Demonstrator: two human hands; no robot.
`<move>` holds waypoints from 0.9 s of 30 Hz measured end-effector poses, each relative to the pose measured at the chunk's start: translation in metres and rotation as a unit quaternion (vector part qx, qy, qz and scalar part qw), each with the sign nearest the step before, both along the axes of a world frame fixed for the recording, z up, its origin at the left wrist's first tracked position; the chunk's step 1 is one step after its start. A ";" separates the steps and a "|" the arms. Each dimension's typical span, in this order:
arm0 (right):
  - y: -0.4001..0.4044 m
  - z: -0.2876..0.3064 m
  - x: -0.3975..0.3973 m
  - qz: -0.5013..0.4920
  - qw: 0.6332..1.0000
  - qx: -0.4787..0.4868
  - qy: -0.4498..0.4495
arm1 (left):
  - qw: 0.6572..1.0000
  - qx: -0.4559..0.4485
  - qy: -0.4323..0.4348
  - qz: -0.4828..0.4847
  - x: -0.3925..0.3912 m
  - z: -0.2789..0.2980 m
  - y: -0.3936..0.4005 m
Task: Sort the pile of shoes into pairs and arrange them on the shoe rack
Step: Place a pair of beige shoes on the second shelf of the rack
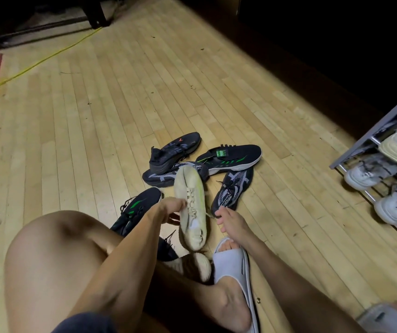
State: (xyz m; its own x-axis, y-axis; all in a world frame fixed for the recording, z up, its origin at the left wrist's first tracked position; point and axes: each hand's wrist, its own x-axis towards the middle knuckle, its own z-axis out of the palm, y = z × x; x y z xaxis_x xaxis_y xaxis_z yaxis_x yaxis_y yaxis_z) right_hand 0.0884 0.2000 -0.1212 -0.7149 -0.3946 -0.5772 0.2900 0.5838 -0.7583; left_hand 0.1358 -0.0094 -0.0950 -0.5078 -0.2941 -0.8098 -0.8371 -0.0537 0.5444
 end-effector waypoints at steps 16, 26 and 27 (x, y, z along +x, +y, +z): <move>0.079 0.081 -0.025 -0.027 0.991 0.014 0.129 | 0.977 0.102 0.183 -0.037 -0.039 0.078 0.084; 0.165 0.187 -0.060 -0.133 0.969 0.035 0.203 | 0.959 0.002 0.213 -0.188 -0.130 0.194 0.188; 0.175 0.201 -0.064 -0.137 0.965 0.044 0.220 | 0.953 -0.008 0.220 -0.209 -0.136 0.209 0.199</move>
State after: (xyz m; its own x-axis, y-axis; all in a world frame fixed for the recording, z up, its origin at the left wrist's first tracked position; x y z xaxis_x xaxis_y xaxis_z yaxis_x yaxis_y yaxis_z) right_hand 0.0241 0.3753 0.0802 -0.9688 -0.1190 -0.2173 0.1046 0.5987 -0.7941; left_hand -0.0003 0.1892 0.1135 -0.8723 -0.0025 -0.4890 -0.4746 0.2457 0.8452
